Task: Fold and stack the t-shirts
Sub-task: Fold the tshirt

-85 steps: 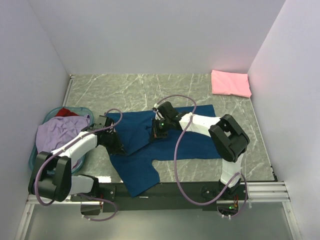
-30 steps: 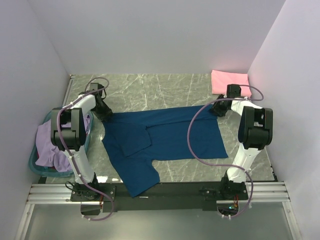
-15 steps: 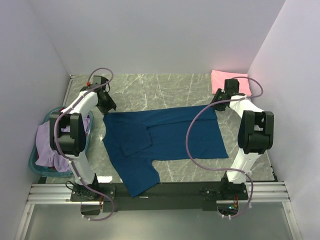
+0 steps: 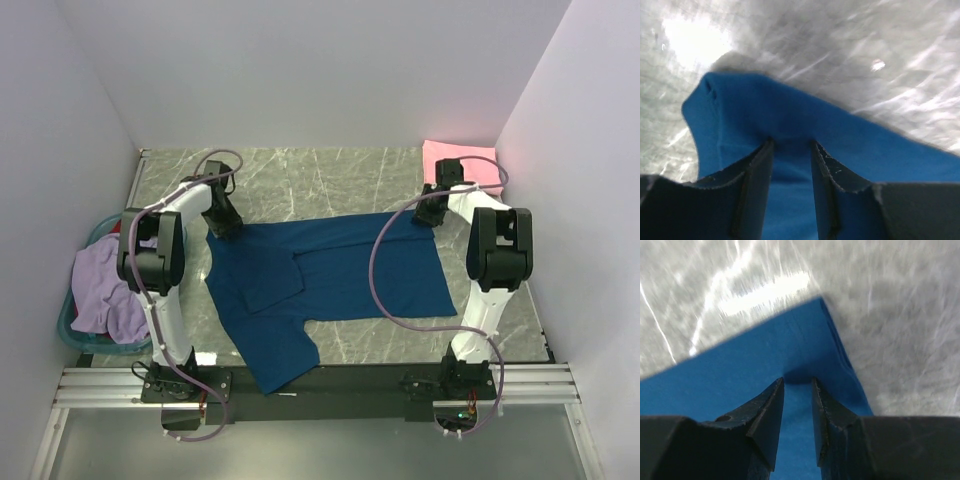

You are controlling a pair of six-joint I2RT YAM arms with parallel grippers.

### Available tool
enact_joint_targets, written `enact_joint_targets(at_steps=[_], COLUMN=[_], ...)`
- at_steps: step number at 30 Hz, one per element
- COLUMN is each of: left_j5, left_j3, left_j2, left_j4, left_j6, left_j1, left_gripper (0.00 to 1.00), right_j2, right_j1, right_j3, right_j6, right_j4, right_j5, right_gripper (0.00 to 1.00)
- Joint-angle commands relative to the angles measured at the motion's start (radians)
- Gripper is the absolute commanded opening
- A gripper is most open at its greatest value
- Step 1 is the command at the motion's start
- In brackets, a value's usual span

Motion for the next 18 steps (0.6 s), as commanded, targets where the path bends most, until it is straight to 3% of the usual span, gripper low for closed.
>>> enact_joint_targets(at_steps=[1, 18], left_j5=[-0.021, 0.045], left_j3=[0.076, 0.443], left_j2=[0.052, 0.361], left_j4=[-0.009, -0.067], left_j6=[0.014, -0.002], left_j1=[-0.001, 0.002], left_gripper=[0.42, 0.44], right_j2=[0.034, 0.319], right_j1=[0.004, -0.021], right_j3=[0.062, 0.534], right_j6=[-0.006, -0.002], right_j4=[-0.039, -0.237], right_j5=[0.034, 0.047], right_gripper=[0.36, 0.37])
